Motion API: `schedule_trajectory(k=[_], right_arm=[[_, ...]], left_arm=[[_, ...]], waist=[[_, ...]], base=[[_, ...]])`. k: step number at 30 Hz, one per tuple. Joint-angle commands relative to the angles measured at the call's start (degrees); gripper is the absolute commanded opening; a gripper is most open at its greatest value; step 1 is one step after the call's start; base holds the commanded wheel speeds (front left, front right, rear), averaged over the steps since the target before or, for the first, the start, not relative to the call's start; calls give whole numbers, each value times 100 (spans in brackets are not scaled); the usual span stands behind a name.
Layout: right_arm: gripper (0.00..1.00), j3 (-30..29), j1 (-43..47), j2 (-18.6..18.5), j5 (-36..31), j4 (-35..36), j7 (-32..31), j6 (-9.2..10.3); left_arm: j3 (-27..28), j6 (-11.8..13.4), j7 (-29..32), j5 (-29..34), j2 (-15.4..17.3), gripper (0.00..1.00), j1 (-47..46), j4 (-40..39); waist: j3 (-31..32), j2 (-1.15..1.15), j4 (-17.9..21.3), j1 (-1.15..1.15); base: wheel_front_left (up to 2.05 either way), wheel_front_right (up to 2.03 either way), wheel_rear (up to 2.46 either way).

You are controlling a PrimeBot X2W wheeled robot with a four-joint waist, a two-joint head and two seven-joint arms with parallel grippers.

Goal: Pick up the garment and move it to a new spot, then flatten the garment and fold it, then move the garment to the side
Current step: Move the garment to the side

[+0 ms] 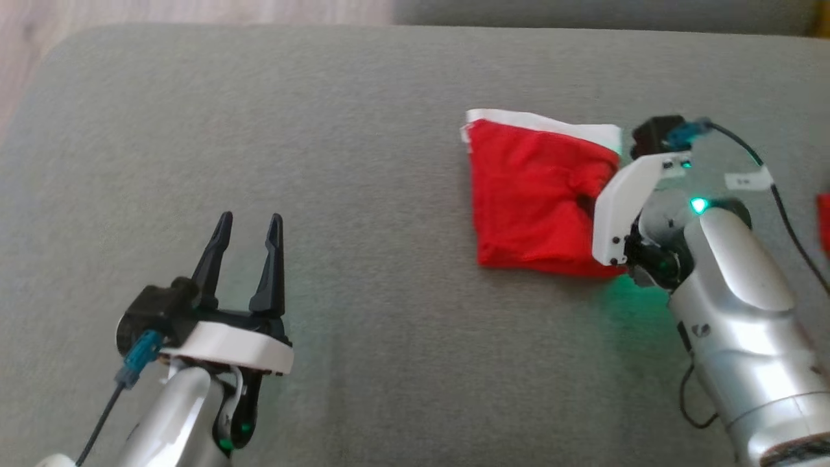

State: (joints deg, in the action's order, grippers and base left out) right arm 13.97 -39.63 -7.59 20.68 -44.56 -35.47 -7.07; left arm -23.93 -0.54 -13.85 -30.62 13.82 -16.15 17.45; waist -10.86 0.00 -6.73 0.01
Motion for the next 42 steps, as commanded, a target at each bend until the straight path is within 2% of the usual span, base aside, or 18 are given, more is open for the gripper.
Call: schedule_trajectory(k=[1, 4, 9, 12, 15, 24, 33, 34, 35, 39, 42], right_arm=[[0, 223, -188, -85, 129, 328, -52, -42], [0, 963, -265, -552, 623, 974, -339, -42], [0, 1815, -413, -1679, 1092, 1960, -576, -42], [0, 2136, -473, -2323, 1135, 2214, -443, -42], [0, 2184, -479, -2765, 1134, 2120, -230, -42], [0, 1890, -597, -3565, 691, 1158, 684, -42], [0, 1273, -703, -3726, 190, 74, 1297, -42], [23, 1199, -708, -3722, 79, -43, 1393, -42], [100, 1123, -724, -3704, -40, -149, 1490, -42], [100, 732, -710, -3497, -522, -504, 1967, -42], [100, 303, -644, -3156, -697, -572, 2447, -42]], left_arm=[[249, 1, -80, 24, 138, 100, -179, -152], [344, 27, -90, -11, 172, 100, -78, -165], [448, 54, -101, -32, 185, 100, 17, -248], [463, 52, -104, -26, 187, 100, 8, -284], [451, 60, -104, 1, 198, 100, -32, -321], [324, 37, 47, 105, 283, 100, -291, -482], [278, 43, 154, 186, 403, 100, -493, -658], [276, 46, 161, 187, 412, 100, -503, -669], [273, 46, 163, 187, 419, 100, -509, -674], [249, 41, 152, 171, 411, 100, -503, -629], [259, 38, 101, 121, 355, 100, -448, -549]], waist=[[114, 0, 228, -1], [225, 0, 594, -1], [248, 0, 1130, -1], [205, 0, 1345, -1], [111, 0, 1485, -1], [-417, 0, 1456, -1], [-850, 0, 1241, -1], [-876, 0, 1222, -1], [-889, 0, 1207, -1], [-812, 0, 1156, -1], [-587, 0, 1125, -1]], base=[[0, 0, 0], [0, 0, 0], [0, 0, 0], [0, 0, 0], [0, 0, 0], [0, 0, 0], [0, 0, 0], [0, 0, 0], [0, 0, 0], [0, 0, 0], [0, 0, 0]])
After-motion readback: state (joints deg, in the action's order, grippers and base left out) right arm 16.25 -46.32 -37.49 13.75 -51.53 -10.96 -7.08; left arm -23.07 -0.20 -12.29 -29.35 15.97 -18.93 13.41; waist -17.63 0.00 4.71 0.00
